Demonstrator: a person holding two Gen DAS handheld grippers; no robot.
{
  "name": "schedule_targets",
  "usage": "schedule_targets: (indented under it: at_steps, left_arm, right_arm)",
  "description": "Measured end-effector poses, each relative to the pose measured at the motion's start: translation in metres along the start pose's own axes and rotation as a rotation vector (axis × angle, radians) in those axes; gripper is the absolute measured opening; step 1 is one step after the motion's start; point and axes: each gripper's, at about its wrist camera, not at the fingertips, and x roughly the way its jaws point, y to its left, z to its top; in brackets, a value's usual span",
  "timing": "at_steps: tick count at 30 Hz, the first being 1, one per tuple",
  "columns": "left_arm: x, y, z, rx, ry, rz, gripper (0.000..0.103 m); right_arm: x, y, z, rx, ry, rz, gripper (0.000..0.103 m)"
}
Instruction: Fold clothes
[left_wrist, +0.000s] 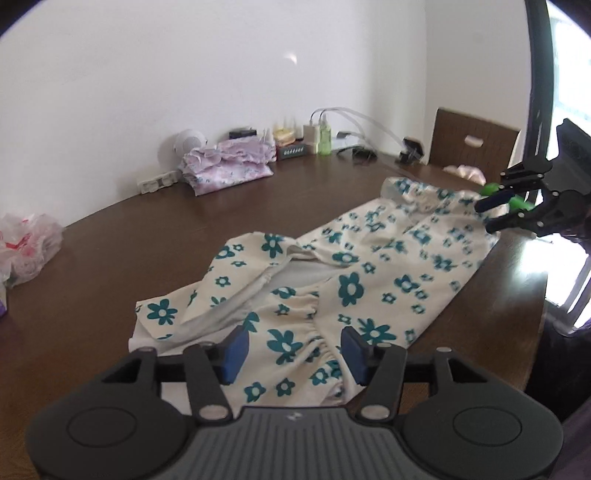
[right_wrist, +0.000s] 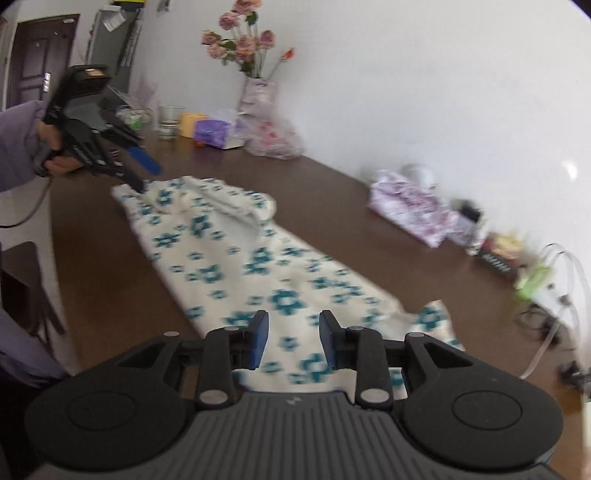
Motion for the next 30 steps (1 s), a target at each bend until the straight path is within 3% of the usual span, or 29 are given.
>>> schedule_targets:
  at_steps: [3, 5, 9, 14, 20, 22, 24, 27, 30]
  left_arm:
    - [0.018, -0.002, -0.004, -0.02, 0.062, 0.021, 0.054]
    - [0.023, 0.0, -0.011, -0.048, 0.088, 0.032, 0.049]
    - [0.022, -0.002, -0.025, -0.082, 0.078, 0.043, 0.044]
    - [0.01, -0.004, -0.038, -0.169, 0.062, 0.035, 0.043]
    - [-0.02, -0.021, -0.06, -0.22, 0.04, 0.054, 0.044]
    - [-0.029, -0.024, -0.056, -0.256, 0.036, 0.089, 0.044]
    - [-0.042, -0.029, -0.045, -0.256, -0.008, 0.138, 0.042]
    - [-0.046, -0.043, -0.025, -0.229, -0.07, 0.155, 0.044]
    - [-0.014, -0.055, -0.006, -0.175, -0.074, 0.11, 0.044]
  right_arm:
    - [0.025, 0.004, -0.009, 0.068, 0.071, -0.045, 0.028]
    - [0.026, -0.006, -0.015, 0.175, 0.069, -0.056, 0.028]
    - [0.033, -0.026, -0.033, 0.374, 0.154, -0.104, 0.022]
    - [0.027, -0.017, -0.044, 0.389, 0.148, -0.137, 0.021]
    - [-0.003, -0.004, -0.059, 0.412, 0.152, -0.092, 0.021]
    - [-0.018, 0.001, -0.062, 0.428, 0.127, -0.046, 0.021]
    - [-0.05, 0.006, -0.063, 0.389, 0.027, -0.052, 0.024]
    - [-0.104, 0.011, -0.076, 0.289, -0.137, -0.145, 0.046]
    - [-0.108, -0.005, -0.091, 0.342, -0.101, -0.206, 0.042]
